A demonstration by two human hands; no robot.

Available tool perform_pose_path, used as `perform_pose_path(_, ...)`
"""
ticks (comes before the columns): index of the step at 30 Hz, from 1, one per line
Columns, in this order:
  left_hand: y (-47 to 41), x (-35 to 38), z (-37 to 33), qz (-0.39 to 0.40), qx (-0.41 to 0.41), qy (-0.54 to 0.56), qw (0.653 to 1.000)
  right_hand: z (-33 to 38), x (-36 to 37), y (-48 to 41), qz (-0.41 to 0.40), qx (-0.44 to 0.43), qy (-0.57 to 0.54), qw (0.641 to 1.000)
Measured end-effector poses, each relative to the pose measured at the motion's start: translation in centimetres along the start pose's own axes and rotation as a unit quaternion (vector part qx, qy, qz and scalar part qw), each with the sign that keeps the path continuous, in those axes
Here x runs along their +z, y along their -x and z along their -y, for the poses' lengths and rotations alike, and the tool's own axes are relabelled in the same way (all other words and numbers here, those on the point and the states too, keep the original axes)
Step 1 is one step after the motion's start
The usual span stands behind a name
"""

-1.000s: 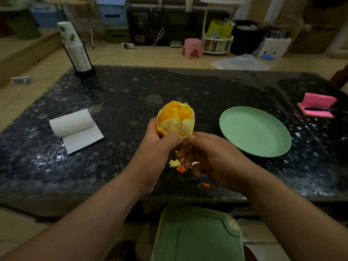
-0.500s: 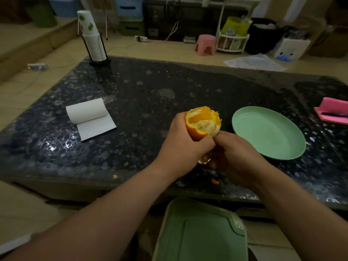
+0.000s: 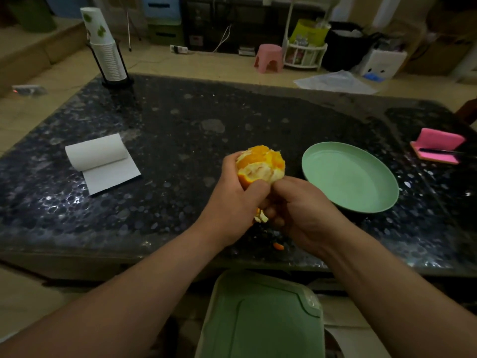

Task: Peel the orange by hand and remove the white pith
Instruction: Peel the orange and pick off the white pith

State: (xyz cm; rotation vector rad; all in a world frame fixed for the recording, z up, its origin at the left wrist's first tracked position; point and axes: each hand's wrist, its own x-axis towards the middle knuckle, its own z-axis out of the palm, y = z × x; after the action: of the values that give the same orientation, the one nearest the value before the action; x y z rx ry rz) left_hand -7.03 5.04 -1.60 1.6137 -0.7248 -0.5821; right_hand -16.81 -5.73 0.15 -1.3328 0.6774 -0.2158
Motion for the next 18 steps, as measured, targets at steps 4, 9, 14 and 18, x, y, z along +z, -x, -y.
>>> perform_pose_path(4,-0.1,0.1,0.1,-0.001,-0.016,0.030,0.999,0.1,-0.1,0.0,-0.005,0.010,-0.025,1.000)
perform_pose_path(9,-0.3,0.2,0.3,-0.007,-0.051,0.103,0.993,-0.1,0.0,-0.4,-0.006,0.014,-0.036,0.999)
perform_pose_path(14,-0.5,0.0,0.2,0.021,-0.086,0.225,0.970,0.5,-0.3,-0.2,0.013,-0.009,0.020,1.000)
perform_pose_path(18,-0.3,-0.3,-0.2,0.039,-0.113,0.234,0.965,0.9,-0.5,0.0,0.026,-0.020,0.055,0.998)
